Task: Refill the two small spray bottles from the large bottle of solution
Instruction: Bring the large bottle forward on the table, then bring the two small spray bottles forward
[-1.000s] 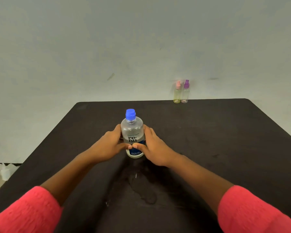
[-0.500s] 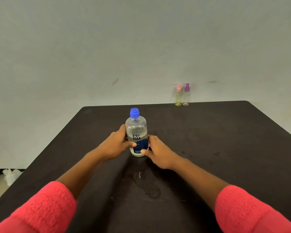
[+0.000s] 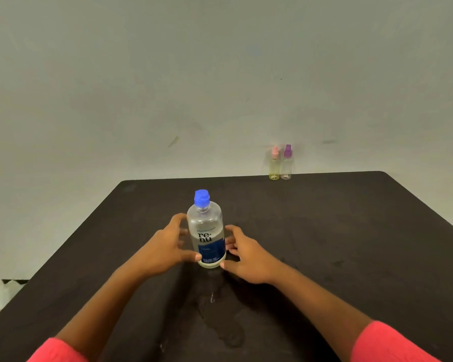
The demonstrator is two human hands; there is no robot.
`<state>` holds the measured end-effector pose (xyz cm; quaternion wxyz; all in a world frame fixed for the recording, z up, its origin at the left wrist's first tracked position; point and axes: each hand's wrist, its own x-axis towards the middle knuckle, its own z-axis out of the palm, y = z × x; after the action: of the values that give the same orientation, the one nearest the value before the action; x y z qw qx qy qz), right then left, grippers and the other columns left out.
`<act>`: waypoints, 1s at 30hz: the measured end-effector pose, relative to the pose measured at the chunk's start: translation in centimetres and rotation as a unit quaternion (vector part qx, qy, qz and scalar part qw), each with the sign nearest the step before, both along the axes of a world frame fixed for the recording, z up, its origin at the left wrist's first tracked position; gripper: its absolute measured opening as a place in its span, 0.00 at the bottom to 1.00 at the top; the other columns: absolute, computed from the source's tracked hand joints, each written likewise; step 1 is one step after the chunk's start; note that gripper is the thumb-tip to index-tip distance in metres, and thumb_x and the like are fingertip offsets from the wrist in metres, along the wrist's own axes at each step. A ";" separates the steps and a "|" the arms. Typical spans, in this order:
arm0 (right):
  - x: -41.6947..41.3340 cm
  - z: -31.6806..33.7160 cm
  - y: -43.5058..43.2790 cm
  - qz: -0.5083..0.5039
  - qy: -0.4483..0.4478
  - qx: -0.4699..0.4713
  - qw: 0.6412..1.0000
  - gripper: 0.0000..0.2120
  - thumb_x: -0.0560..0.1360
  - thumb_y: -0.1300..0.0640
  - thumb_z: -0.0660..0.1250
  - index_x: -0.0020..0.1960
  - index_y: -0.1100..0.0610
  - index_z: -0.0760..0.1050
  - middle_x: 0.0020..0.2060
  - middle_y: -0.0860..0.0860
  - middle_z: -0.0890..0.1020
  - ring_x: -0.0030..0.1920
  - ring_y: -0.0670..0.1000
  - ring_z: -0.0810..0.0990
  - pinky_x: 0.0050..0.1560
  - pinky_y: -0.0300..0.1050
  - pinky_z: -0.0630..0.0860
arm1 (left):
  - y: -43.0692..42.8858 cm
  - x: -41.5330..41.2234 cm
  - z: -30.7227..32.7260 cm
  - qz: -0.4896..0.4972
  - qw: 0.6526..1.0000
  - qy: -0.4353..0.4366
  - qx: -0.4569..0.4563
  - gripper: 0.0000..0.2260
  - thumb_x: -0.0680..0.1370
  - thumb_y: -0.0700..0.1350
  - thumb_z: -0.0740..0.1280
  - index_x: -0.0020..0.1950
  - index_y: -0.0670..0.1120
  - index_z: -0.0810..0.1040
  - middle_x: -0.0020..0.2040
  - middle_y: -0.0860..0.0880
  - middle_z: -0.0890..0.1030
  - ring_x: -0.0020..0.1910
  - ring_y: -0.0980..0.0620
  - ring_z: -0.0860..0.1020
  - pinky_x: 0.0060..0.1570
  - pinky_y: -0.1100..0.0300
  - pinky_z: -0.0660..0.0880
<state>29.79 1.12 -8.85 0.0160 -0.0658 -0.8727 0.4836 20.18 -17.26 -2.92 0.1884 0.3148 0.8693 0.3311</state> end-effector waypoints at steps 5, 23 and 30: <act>0.3 0.2 4.6 -0.103 0.018 -0.017 0.994 0.35 0.73 0.61 0.71 0.74 0.58 0.56 0.63 0.54 0.72 0.64 0.50 0.73 0.65 0.39 0.69 | -0.1 1.8 5.0 -0.044 0.987 0.060 -0.142 0.15 0.67 0.54 0.77 0.43 0.47 0.76 0.33 0.57 0.77 0.34 0.59 0.74 0.35 0.64 0.68; -3.6 -0.9 17.7 -0.404 0.137 -0.070 0.902 0.29 0.73 0.66 0.67 0.71 0.58 0.62 0.68 0.55 0.70 0.68 0.53 0.69 0.66 0.43 0.66 | 27.2 2.9 -5.8 0.181 0.912 -0.198 0.312 0.25 0.77 0.42 0.67 0.73 0.46 0.62 0.72 0.47 0.66 0.71 0.51 0.65 0.64 0.63 0.61; -6.7 -1.1 20.8 -0.398 0.139 -0.067 0.904 0.29 0.75 0.63 0.67 0.73 0.58 0.61 0.69 0.55 0.70 0.69 0.53 0.69 0.65 0.43 0.67 | 31.3 -1.0 -6.0 0.195 0.914 -0.159 0.318 0.28 0.78 0.40 0.65 0.75 0.45 0.58 0.74 0.48 0.64 0.73 0.50 0.63 0.68 0.60 0.60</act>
<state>23.06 21.92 -9.92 0.3241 -0.3405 -0.7285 0.4983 19.15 14.04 -8.88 0.1455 0.1251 0.7208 0.6661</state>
